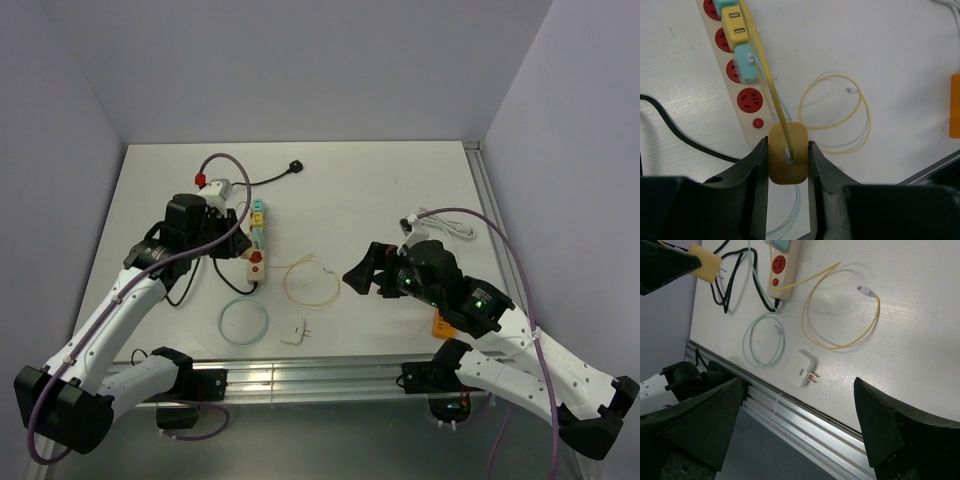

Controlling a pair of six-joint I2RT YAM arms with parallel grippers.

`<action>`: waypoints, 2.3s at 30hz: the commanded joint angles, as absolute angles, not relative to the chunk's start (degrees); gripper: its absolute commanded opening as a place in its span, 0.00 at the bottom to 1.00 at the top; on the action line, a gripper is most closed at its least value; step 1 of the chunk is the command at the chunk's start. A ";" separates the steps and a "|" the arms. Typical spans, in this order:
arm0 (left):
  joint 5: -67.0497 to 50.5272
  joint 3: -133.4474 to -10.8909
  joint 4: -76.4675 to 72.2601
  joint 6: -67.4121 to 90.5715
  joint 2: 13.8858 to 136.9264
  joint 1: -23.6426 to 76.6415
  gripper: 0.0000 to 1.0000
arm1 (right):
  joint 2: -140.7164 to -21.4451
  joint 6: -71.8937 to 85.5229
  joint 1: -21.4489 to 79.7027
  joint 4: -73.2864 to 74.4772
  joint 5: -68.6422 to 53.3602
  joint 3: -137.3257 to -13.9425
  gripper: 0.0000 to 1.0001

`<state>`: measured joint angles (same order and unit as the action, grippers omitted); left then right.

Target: Insert the plug

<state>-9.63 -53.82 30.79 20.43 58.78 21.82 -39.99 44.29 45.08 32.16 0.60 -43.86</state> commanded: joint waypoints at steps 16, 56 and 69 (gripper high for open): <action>-1.23 -40.70 12.23 32.42 62.14 21.80 0.00 | -36.04 46.58 44.74 28.83 -2.02 -39.56 0.97; 8.09 -41.40 -0.44 33.66 75.15 26.54 0.00 | -31.99 48.51 44.74 29.44 -2.90 -37.44 0.95; 10.55 -41.31 -0.44 32.34 76.29 26.46 0.00 | -31.64 48.60 44.74 29.18 -3.25 -36.56 0.95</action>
